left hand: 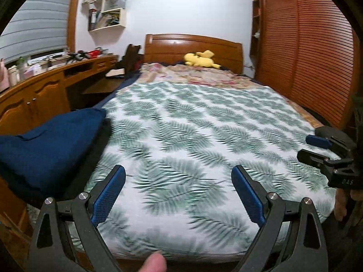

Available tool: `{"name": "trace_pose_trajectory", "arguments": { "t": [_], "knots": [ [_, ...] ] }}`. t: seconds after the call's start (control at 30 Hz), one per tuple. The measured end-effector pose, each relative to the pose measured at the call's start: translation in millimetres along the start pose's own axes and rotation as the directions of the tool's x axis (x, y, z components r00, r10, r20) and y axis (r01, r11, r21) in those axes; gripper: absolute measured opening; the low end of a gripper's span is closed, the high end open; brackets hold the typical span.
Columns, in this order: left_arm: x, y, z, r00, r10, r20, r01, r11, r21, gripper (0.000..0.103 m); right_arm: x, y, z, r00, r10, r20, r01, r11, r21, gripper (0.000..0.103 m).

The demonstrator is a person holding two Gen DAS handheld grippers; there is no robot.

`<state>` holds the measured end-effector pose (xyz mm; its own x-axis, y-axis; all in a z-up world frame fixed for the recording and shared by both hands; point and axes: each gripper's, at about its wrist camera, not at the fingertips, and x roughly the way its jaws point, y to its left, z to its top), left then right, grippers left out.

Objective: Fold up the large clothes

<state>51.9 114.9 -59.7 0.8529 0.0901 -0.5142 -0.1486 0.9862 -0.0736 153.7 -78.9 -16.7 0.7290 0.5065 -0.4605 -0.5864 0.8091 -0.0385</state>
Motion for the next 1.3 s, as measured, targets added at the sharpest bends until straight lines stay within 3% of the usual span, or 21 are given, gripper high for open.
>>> {"name": "trace_pose_trajectory", "arguments": {
  "t": [0.27, 0.43, 0.63, 0.8, 1.3],
  "knots": [
    [-31.6, -78.3, 17.0, 0.996, -0.06, 0.059, 0.055, 0.996, 0.072, 0.095, -97.7, -27.6, -25.3, 0.987, -0.141, 0.078, 0.131, 0.984, 0.124, 0.082],
    [-49.7, -107.3, 25.1, 0.991, -0.112, 0.076, 0.105, 0.99, 0.09, 0.095, -151.4, -26.0, -37.1, 0.963, -0.23, 0.141, 0.206, 0.964, 0.168, 0.082],
    [-67.0, -122.4, 31.0, 0.987, -0.132, 0.09, 0.123, 0.988, 0.095, 0.095, -197.4, -19.6, -53.7, 0.947, -0.266, 0.179, 0.232, 0.953, 0.193, 0.082],
    [-72.7, -129.2, 31.3, 0.987, -0.132, 0.093, 0.122, 0.987, 0.104, 0.095, -208.2, -14.3, -59.1, 0.942, -0.274, 0.193, 0.235, 0.95, 0.204, 0.082],
    [-76.2, -131.1, 31.7, 0.987, -0.127, 0.098, 0.116, 0.987, 0.112, 0.095, -177.8, -25.3, -51.4, 0.946, -0.273, 0.176, 0.233, 0.948, 0.218, 0.082]
  ]
}}
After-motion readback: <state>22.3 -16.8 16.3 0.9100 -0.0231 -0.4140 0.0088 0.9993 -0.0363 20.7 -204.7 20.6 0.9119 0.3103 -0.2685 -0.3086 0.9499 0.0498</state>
